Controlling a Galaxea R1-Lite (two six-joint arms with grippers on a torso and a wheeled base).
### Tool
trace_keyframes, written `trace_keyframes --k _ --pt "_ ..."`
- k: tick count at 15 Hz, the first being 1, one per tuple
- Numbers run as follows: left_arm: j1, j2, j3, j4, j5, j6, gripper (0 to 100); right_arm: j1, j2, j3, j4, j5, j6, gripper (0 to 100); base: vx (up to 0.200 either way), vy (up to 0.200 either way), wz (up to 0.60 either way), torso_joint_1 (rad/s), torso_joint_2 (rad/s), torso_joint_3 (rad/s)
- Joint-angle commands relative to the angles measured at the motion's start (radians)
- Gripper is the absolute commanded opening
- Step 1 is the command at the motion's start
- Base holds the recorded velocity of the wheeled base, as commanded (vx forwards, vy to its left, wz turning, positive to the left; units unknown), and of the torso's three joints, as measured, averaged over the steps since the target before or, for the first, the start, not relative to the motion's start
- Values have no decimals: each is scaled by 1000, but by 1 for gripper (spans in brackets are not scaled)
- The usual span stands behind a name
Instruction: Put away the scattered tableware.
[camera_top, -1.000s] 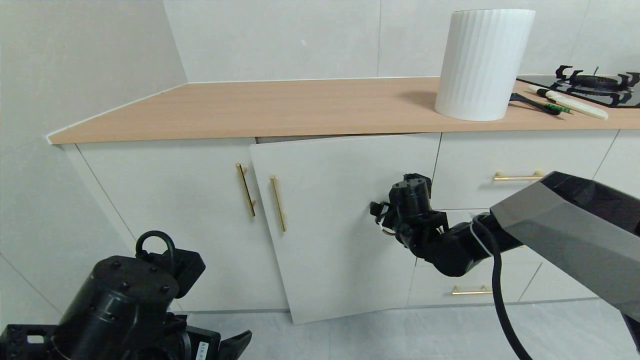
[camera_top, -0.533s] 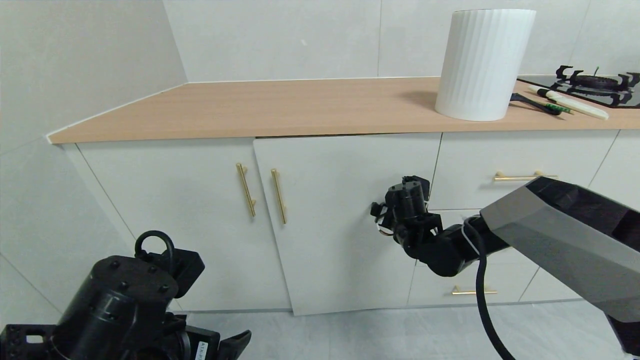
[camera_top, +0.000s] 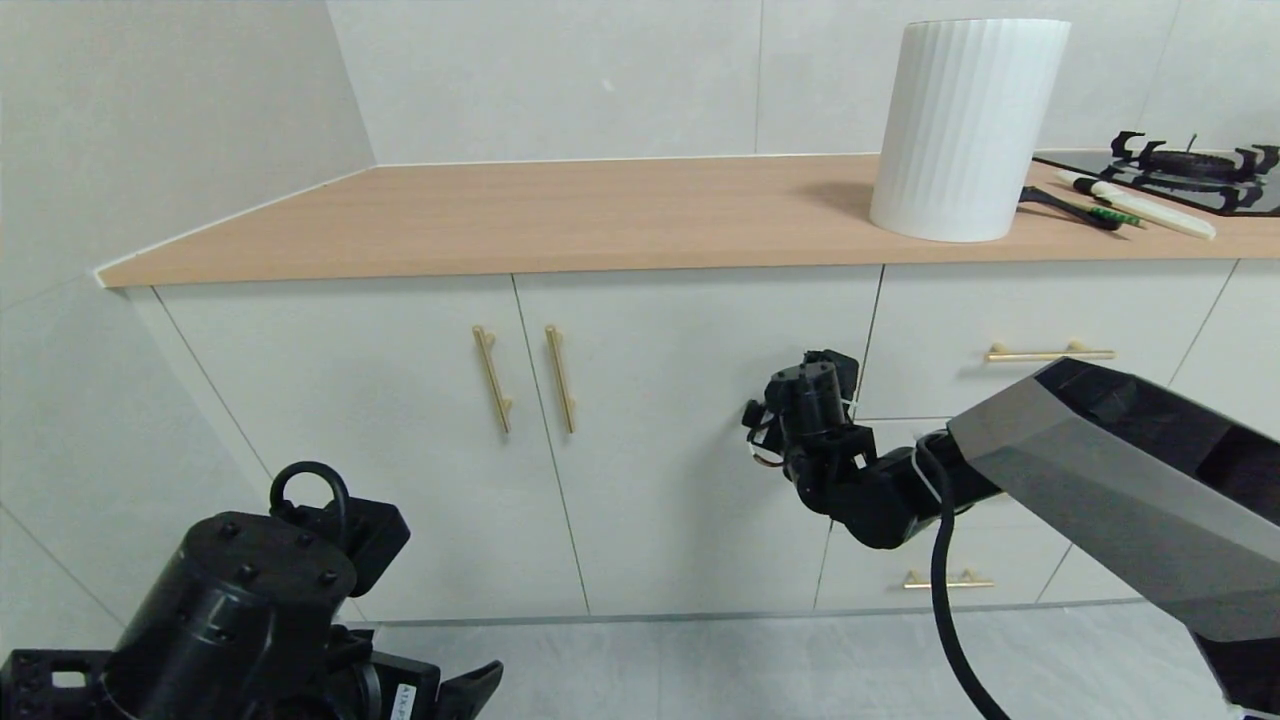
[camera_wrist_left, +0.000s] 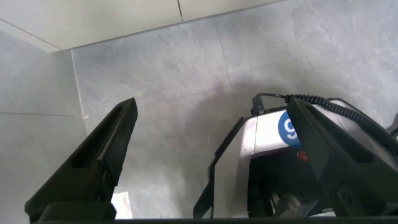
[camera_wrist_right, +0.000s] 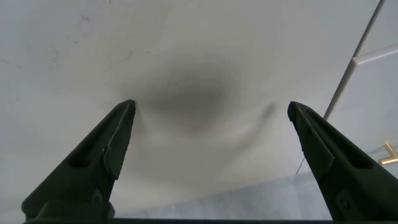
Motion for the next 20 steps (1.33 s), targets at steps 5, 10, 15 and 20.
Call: trace_keyframes --k 5,10,15,20 --pt "1 0 0 0 0 0 100 35 -372 414 34 485 -4 100 0 0 0 0 0 0" --pt "1 -18 -3 0 0 0 100 32 -526 491 154 627 -70 100 0 0 0 0 0 0" --pt "94 -104 -52 -2 43 -2 100 31 -699 546 154 359 -168 100 0 0 0 0 0 0" --pt "249 -463 -18 1 85 92 100 22 -1136 808 154 215 -317 100 0 0 0 0 0 0"
